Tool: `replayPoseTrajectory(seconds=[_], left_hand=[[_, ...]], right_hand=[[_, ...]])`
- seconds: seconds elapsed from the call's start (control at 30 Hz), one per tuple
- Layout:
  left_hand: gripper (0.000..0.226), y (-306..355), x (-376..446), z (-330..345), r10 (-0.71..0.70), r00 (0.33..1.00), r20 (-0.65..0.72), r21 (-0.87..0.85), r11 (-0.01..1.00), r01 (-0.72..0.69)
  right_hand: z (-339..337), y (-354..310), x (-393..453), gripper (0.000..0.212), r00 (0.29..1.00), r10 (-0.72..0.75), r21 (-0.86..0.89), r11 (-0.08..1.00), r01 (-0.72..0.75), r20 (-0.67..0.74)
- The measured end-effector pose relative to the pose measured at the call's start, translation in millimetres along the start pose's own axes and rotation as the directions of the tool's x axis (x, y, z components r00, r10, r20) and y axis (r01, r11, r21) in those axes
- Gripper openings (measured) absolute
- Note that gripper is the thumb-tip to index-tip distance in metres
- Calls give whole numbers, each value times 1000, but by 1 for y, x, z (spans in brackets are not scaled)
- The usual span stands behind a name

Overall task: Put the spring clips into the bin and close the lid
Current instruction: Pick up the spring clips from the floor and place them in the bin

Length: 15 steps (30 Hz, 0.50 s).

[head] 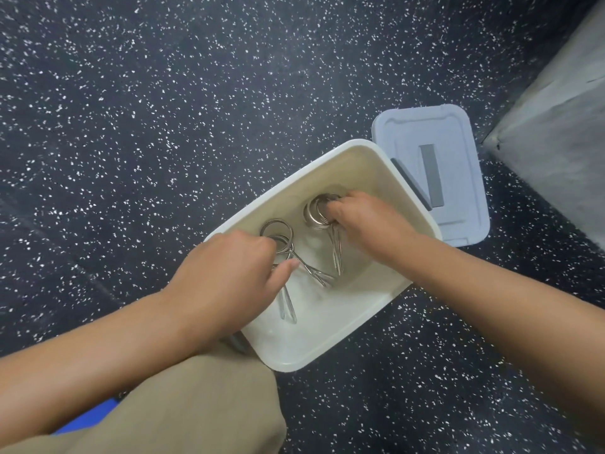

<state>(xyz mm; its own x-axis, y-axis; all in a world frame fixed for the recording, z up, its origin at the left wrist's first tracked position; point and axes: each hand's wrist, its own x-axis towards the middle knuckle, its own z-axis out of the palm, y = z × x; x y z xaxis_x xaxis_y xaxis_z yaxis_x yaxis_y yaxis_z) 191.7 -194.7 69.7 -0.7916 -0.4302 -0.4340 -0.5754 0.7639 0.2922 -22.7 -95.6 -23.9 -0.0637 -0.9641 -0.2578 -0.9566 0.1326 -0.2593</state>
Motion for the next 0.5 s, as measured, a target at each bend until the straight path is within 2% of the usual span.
replayPoseTrajectory(seconds=[0.17,0.33,0.4,0.5], left_hand=[[54,-2,1,-1,-3,1000,-1,-14,1000,3],[54,-2,2,-3,13,1000,-15,-6,1000,-13],[55,-1,3,-4,22,1000,-16,-3,1000,-22],[55,1,4,-6,32,999,-11,-4,999,-32]], right_hand=[[-8,10,-4,28,992,60,-23,998,-58,110],[-23,2,-16,28,995,44,-40,998,-41,84],[-39,-4,-21,24,998,55,-17,998,-55,8],[-69,-5,-32,24,967,122,114,989,-99,-222]])
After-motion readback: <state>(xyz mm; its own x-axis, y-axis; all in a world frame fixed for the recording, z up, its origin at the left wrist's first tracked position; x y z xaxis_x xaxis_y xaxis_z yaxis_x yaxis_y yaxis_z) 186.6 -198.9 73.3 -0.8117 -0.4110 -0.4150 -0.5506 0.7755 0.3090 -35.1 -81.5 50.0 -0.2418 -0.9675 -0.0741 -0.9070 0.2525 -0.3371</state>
